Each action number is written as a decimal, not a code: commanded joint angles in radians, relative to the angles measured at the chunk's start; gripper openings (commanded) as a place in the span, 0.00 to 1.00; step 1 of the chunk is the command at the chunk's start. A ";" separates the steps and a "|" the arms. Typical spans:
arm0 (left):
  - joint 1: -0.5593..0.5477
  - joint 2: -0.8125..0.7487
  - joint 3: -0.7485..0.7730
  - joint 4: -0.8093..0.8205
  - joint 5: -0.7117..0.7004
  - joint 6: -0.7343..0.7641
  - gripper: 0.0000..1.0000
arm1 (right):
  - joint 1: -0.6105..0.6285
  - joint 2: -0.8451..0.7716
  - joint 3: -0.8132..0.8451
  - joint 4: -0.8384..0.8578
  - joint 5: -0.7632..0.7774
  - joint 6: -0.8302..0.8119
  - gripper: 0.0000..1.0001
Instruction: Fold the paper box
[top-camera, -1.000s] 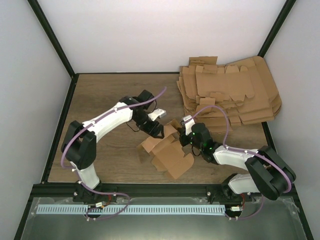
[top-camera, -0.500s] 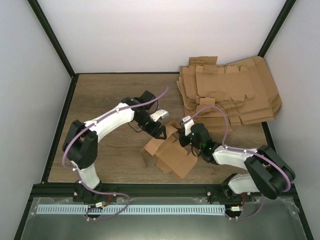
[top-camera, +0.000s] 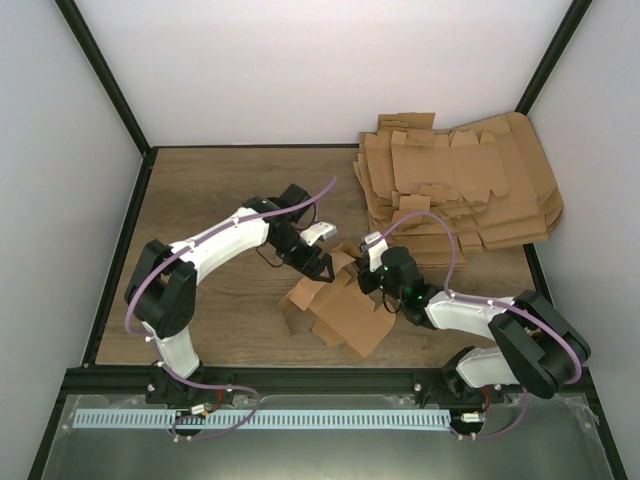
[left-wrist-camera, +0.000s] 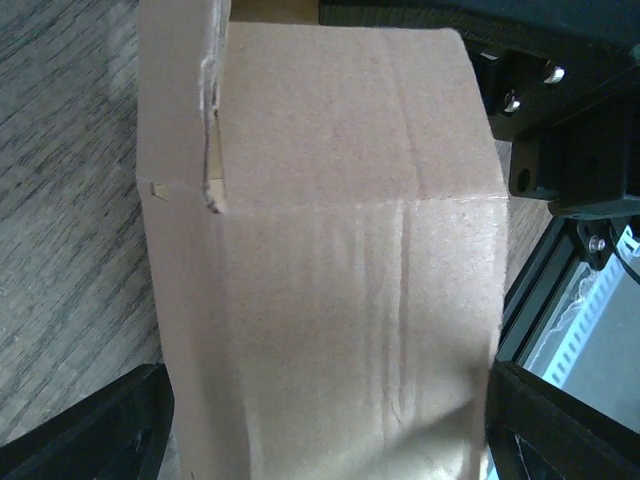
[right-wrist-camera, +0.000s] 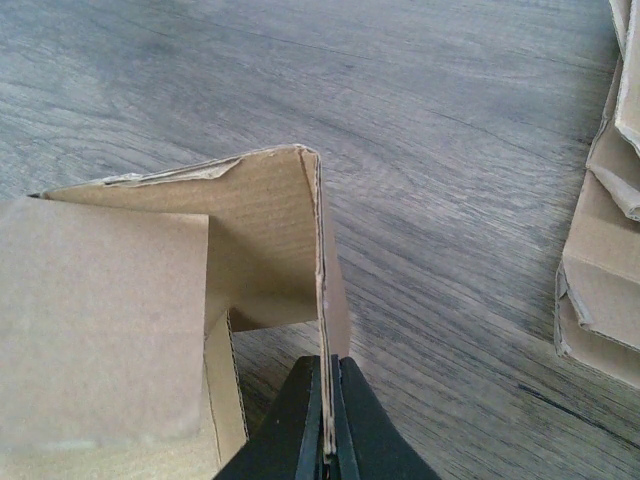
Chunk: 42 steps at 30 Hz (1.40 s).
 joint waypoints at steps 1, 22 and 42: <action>-0.001 0.007 -0.016 0.025 0.039 0.002 0.89 | 0.014 0.004 0.022 0.021 0.023 -0.012 0.01; -0.067 0.017 0.019 -0.007 -0.185 -0.089 0.67 | 0.068 -0.046 0.076 -0.140 0.058 0.052 0.01; -0.157 -0.024 0.022 0.046 -0.374 -0.225 0.59 | 0.120 -0.122 0.176 -0.462 0.000 0.346 0.02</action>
